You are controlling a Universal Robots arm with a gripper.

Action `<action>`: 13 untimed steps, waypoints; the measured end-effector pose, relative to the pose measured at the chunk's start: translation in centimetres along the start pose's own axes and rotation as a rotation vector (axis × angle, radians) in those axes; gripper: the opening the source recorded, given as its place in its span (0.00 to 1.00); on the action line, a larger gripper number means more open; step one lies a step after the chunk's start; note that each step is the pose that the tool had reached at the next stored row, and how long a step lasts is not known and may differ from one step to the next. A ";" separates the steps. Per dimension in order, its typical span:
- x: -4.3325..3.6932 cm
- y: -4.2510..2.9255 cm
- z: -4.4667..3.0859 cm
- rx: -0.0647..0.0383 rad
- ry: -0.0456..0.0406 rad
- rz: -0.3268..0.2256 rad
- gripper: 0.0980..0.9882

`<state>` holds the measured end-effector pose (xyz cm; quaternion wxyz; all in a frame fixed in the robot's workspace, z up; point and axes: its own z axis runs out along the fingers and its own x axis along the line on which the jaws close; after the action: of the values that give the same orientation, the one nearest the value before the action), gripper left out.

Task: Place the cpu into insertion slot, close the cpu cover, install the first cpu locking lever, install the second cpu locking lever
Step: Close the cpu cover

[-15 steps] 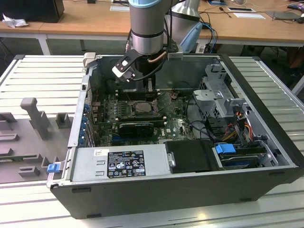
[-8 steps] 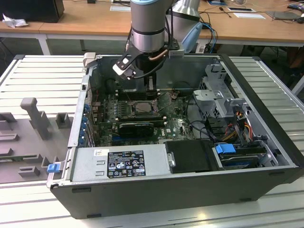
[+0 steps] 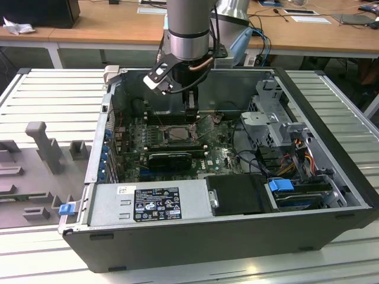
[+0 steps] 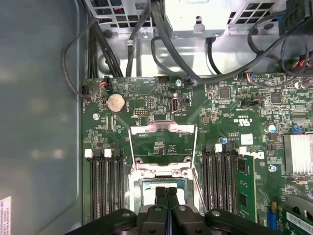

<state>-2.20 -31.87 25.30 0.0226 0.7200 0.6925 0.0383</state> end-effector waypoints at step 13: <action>0.09 1.76 -0.99 0.000 -0.0001 0.000 0.01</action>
<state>-0.53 -31.88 26.44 0.0226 0.7201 0.6925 0.0382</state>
